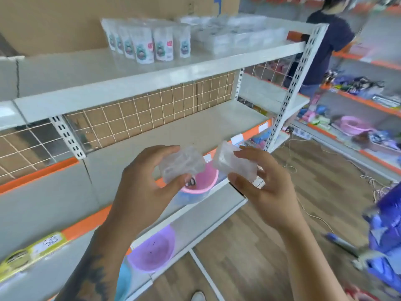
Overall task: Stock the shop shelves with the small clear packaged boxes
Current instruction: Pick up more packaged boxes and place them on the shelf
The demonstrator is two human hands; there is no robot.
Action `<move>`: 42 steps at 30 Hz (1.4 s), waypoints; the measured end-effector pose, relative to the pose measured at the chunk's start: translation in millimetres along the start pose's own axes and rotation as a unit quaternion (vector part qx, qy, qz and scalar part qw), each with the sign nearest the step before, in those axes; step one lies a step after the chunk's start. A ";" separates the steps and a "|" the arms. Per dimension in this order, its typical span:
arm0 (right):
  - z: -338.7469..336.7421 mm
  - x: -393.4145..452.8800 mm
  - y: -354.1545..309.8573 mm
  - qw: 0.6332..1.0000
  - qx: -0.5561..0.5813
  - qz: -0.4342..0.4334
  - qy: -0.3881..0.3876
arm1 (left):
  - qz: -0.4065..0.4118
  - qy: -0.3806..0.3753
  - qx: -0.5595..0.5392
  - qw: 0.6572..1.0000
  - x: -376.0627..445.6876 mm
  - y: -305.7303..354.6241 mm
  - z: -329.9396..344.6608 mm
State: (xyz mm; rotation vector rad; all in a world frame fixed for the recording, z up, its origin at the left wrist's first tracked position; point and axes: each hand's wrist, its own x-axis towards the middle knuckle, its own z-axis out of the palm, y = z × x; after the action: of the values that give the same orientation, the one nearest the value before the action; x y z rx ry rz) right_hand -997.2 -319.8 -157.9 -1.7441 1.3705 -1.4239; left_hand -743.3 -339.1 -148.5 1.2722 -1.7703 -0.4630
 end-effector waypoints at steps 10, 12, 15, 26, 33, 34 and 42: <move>-40.3 148.0 32.9 0.997 -0.043 -0.044 0.051 | 0.052 0.021 -0.016 0.998 141.4 14.2 48.6; -49.0 170.0 38.5 0.997 -0.033 -0.048 0.052 | 0.070 0.029 -0.022 0.997 163.1 22.2 53.5; -61.9 205.6 48.2 0.996 -0.020 -0.064 0.052 | 0.098 0.048 -0.020 0.994 194.3 36.3 61.1; -117.2 376.1 108.5 0.986 -0.040 -0.160 -0.011 | 0.072 0.133 0.082 0.985 321.6 69.3 111.3; -170.2 488.6 147.2 0.976 -0.021 -0.212 -0.054 | -0.005 0.172 0.144 0.974 411.8 100.0 167.3; -177.3 503.7 150.1 0.975 -0.020 -0.214 -0.064 | -0.015 0.171 0.160 0.972 424.9 104.6 175.0; -208.7 586.8 177.4 0.972 0.006 -0.224 -0.077 | -0.067 0.082 0.291 0.951 532.3 117.3 236.8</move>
State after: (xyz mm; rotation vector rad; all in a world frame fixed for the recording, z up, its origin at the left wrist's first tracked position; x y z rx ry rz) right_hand -1289.3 -874.2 5.6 -2.1996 0.9196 -1.4736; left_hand -1049.8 -811.9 40.3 1.7880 -1.7433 0.1126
